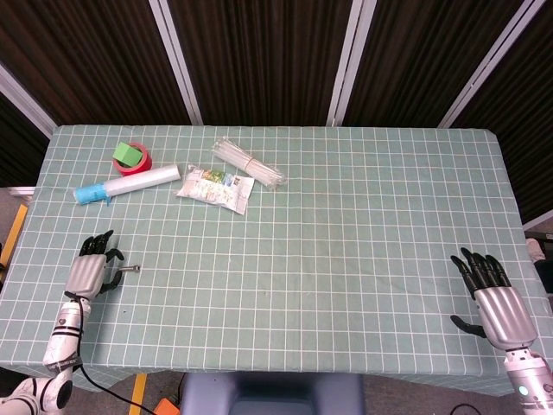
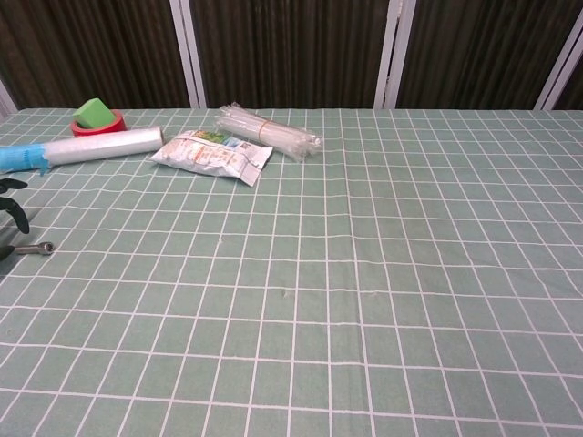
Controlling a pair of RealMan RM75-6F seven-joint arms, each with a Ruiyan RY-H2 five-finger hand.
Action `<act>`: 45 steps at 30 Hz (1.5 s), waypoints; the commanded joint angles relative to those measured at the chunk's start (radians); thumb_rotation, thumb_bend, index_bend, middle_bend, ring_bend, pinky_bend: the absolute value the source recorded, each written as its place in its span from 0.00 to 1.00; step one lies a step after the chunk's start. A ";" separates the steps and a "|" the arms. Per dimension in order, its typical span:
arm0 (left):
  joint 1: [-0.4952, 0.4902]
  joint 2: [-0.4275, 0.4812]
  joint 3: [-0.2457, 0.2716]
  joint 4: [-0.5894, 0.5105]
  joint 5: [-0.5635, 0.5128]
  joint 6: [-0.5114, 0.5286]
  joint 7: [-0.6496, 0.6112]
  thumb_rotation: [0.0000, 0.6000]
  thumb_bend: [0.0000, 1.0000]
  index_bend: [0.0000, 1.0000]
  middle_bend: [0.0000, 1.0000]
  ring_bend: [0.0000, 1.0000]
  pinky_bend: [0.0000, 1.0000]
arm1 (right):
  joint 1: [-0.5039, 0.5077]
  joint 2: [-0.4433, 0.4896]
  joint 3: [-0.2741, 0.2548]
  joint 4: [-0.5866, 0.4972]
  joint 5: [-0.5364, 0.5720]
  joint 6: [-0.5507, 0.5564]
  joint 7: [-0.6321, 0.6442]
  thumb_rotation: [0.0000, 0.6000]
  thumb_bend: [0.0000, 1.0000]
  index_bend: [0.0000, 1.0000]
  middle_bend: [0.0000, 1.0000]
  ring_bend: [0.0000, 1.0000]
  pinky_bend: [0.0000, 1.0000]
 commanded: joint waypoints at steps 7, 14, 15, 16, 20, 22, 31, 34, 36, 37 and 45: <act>-0.001 -0.025 0.012 0.045 0.001 -0.004 -0.019 1.00 0.41 0.45 0.00 0.00 0.00 | 0.000 0.002 -0.002 -0.002 0.002 -0.004 0.003 1.00 0.24 0.00 0.00 0.00 0.00; -0.005 -0.037 0.016 0.074 0.002 -0.009 -0.032 1.00 0.41 0.48 0.01 0.00 0.00 | 0.000 0.003 -0.003 -0.004 0.002 -0.005 0.003 1.00 0.24 0.00 0.00 0.00 0.00; -0.005 -0.038 0.016 0.077 0.001 -0.010 -0.034 1.00 0.41 0.48 0.01 0.00 0.00 | 0.000 0.004 -0.003 -0.004 0.002 -0.006 0.002 1.00 0.24 0.00 0.00 0.00 0.00; -0.005 -0.040 0.016 0.081 0.001 -0.012 -0.037 1.00 0.41 0.48 0.01 0.00 0.00 | 0.000 0.004 -0.004 -0.005 0.002 -0.007 0.002 1.00 0.24 0.00 0.00 0.00 0.00; -0.007 -0.047 0.018 0.096 0.002 -0.013 -0.043 1.00 0.41 0.48 0.02 0.00 0.01 | 0.000 0.003 -0.004 -0.007 0.003 -0.008 0.000 1.00 0.24 0.00 0.00 0.00 0.00; -0.007 -0.050 0.019 0.101 0.002 -0.014 -0.049 1.00 0.41 0.48 0.02 0.00 0.01 | 0.000 0.003 -0.004 -0.007 0.004 -0.008 -0.002 1.00 0.24 0.00 0.00 0.00 0.00; -0.011 -0.066 0.021 0.122 0.010 -0.005 -0.069 1.00 0.41 0.49 0.04 0.00 0.02 | 0.002 0.002 -0.005 -0.008 0.009 -0.017 -0.005 1.00 0.24 0.00 0.00 0.00 0.00; -0.014 -0.073 0.019 0.130 0.008 -0.008 -0.078 1.00 0.41 0.50 0.05 0.00 0.03 | 0.002 0.003 -0.006 -0.010 0.010 -0.019 -0.006 1.00 0.24 0.00 0.00 0.00 0.00; -0.015 -0.077 0.018 0.138 0.007 -0.009 -0.081 1.00 0.41 0.52 0.06 0.00 0.03 | 0.002 0.004 -0.005 -0.011 0.011 -0.019 -0.006 1.00 0.24 0.00 0.00 0.00 0.00; -0.015 -0.078 0.018 0.141 0.007 -0.008 -0.083 1.00 0.41 0.53 0.06 0.00 0.03 | 0.002 0.004 -0.005 -0.012 0.011 -0.019 -0.006 1.00 0.24 0.00 0.00 0.00 0.00; -0.015 -0.084 0.017 0.154 0.008 -0.002 -0.086 1.00 0.41 0.58 0.08 0.00 0.03 | 0.003 0.005 -0.006 -0.015 0.016 -0.024 -0.010 1.00 0.24 0.00 0.00 0.00 0.00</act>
